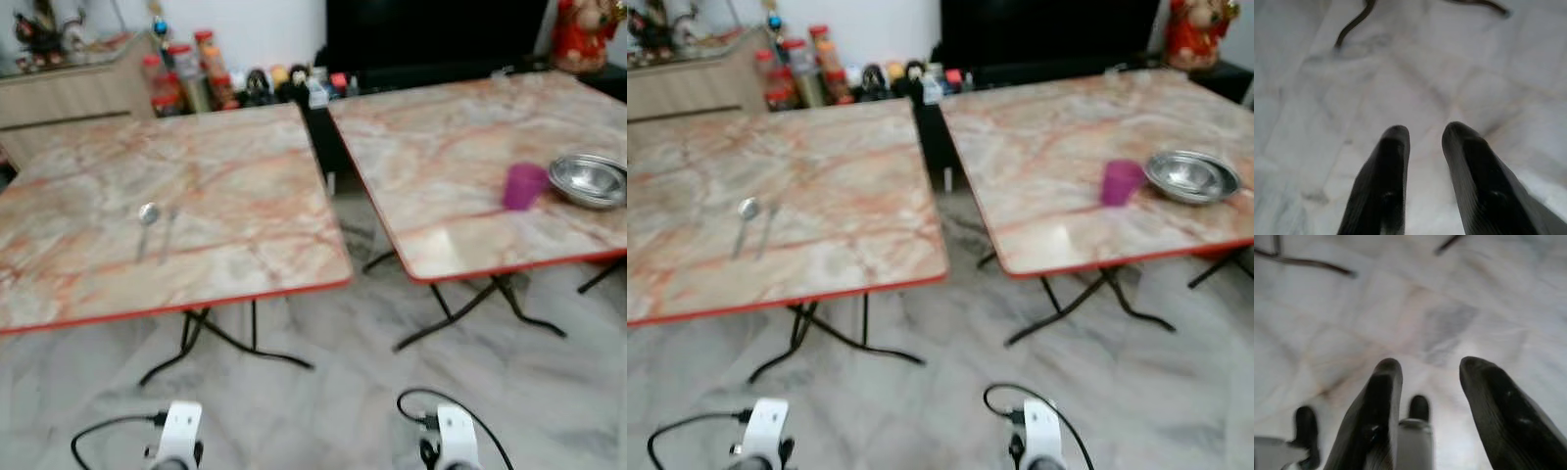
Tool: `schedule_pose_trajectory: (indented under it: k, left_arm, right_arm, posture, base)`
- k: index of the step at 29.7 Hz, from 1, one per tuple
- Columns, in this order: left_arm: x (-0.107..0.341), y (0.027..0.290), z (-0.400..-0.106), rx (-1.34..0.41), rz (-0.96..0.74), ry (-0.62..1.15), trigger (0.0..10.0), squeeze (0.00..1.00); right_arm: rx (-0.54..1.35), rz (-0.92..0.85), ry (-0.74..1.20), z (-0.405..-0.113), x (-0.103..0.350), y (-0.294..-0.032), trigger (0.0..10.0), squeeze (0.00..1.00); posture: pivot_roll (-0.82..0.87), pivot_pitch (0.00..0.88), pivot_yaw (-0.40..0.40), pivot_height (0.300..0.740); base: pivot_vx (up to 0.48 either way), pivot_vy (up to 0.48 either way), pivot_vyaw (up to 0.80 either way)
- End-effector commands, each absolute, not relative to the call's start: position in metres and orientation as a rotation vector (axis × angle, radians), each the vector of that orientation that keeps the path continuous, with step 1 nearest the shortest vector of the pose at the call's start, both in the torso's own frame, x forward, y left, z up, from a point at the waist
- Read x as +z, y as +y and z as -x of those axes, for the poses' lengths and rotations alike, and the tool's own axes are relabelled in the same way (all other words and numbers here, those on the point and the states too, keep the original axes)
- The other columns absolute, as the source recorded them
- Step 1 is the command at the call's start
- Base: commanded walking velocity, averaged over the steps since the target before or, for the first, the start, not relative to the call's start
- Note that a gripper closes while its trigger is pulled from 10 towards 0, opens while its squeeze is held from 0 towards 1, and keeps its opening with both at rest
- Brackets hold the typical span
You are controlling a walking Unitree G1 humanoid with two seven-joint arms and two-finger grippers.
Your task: Setting the table
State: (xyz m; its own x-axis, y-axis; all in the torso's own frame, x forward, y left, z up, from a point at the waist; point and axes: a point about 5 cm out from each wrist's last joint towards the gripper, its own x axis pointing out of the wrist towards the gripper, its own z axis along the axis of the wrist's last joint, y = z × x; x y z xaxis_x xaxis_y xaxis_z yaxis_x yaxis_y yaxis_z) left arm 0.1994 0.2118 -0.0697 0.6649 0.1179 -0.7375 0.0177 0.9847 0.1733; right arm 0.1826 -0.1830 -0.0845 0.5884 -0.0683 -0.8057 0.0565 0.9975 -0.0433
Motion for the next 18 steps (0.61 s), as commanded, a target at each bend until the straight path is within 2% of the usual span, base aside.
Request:
schedule_pose_trajectory:
  k: [1, 18]
  left_arm:
    - [-0.0735, 0.2183, -0.1907, 0.07, -0.175, 0.878, 10.0, 0.0]
    - [-0.0723, 0.219, -0.1927, 0.079, -0.172, 0.873, 10.0, 0.0]
  right_arm:
    - [-0.061, -0.007, 0.919, -0.1875, -0.0827, -0.1759, 10.0, 0.0]
    - [-0.065, -0.016, 0.915, -0.1888, -0.0821, -0.1753, 10.0, 0.0]
  posture:
    - [-0.05, 0.0, 0.036, 0.74]
    - [-0.04, 0.0, 0.031, 0.74]
  base:
    - [0.0, 0.48, 0.0]
    - [0.0, 0.48, 0.0]
